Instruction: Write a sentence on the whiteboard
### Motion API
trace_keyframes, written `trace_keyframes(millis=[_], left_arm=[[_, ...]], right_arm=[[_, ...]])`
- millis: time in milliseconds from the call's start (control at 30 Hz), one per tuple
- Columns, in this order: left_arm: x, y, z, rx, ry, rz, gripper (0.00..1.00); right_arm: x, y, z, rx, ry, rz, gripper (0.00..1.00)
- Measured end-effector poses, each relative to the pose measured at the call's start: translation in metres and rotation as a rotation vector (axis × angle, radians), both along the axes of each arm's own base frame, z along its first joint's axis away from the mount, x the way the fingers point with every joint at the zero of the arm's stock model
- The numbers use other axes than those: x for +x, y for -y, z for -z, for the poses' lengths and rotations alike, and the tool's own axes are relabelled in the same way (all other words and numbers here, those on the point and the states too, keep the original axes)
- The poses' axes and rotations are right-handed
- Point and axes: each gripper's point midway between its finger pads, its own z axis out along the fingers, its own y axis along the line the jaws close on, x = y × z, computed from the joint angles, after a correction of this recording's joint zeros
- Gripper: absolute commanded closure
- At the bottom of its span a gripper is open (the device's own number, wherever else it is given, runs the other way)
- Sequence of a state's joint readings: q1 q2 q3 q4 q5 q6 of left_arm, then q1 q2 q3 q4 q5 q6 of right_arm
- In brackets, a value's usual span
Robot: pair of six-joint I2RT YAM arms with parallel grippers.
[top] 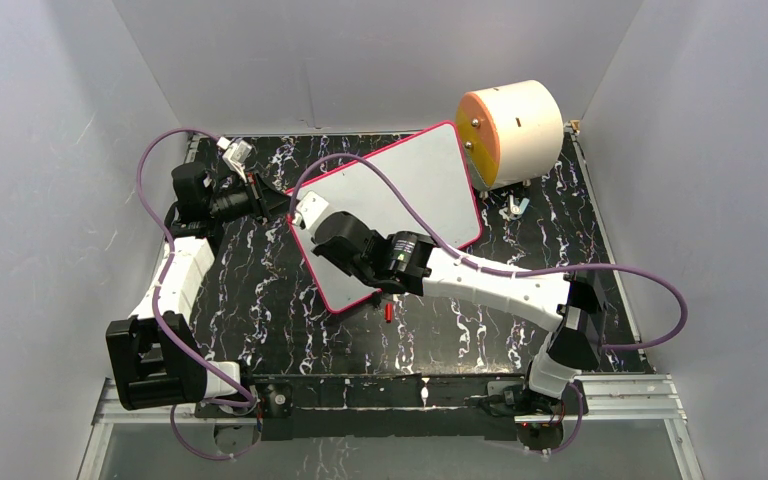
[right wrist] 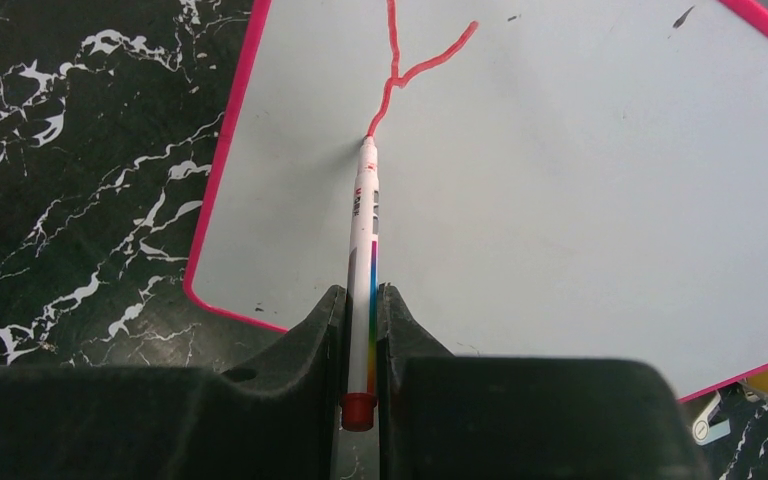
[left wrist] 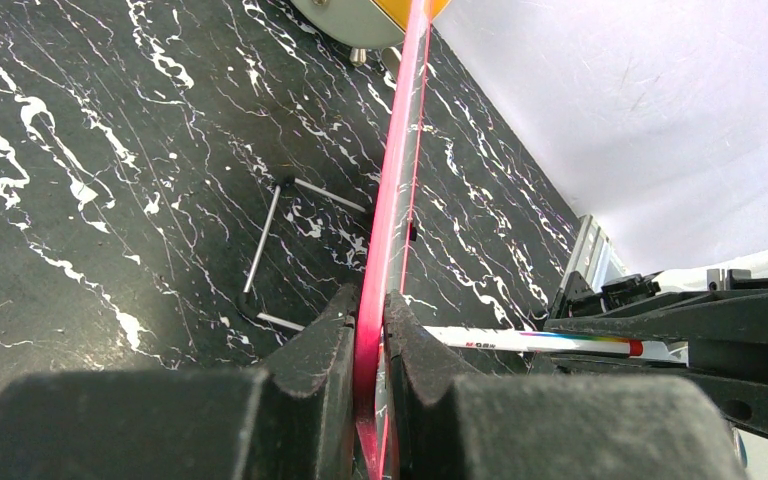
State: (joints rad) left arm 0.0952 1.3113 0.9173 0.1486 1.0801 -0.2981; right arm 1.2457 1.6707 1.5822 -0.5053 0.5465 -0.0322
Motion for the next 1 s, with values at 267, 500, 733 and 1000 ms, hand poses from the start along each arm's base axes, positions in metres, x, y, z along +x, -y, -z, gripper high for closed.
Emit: trace_keyframes(millis=[267, 500, 733, 1000], left_arm=[[0.000, 0.000, 0.000, 0.000, 0.000, 0.000, 1.00], [0.000, 0.000, 0.000, -0.001, 0.000, 0.002, 1.00], [0.000, 0.000, 0.000, -0.001, 0.000, 0.002, 1.00], [0.000, 0.000, 0.000, -0.001, 0.000, 0.002, 1.00]], right_arm=[[-0.002, 0.003, 0.004, -0.016, -0.015, 0.003, 1.00], [-0.004, 0.007, 0.003, 0.006, -0.002, -0.008, 1.00], [-0.005, 0.019, -0.008, 0.081, 0.047, -0.010, 1.00], [-0.001, 0.018, -0.015, 0.133, 0.082, 0.009, 1.00]])
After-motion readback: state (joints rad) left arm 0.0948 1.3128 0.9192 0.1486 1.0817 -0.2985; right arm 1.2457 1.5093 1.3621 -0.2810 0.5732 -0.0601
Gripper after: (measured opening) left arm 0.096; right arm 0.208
